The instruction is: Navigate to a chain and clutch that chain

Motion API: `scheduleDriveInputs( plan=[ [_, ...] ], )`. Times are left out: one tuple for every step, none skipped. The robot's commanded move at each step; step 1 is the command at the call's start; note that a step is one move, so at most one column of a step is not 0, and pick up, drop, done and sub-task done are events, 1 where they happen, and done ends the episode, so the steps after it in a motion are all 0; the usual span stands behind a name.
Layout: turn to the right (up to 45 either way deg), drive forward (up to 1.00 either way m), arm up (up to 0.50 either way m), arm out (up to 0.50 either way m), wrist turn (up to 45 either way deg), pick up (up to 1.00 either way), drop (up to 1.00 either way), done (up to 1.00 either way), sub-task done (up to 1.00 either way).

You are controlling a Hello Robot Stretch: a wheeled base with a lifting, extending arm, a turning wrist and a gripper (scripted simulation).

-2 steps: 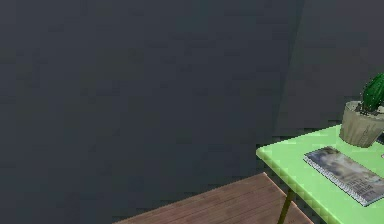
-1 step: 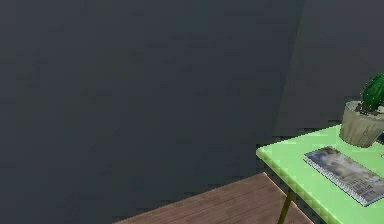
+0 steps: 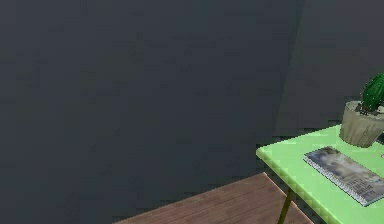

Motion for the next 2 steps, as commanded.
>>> scheduleDriveInputs(
  plan=[
    [0.0, 0.00, 0.00, 0.00, 45.0, 0.00, 0.00, 0.00, 0.00],
    [0.0, 0.00, 0.00, 0.00, 27.0, 0.00, 0.00, 0.00, 0.00]
  ],
)
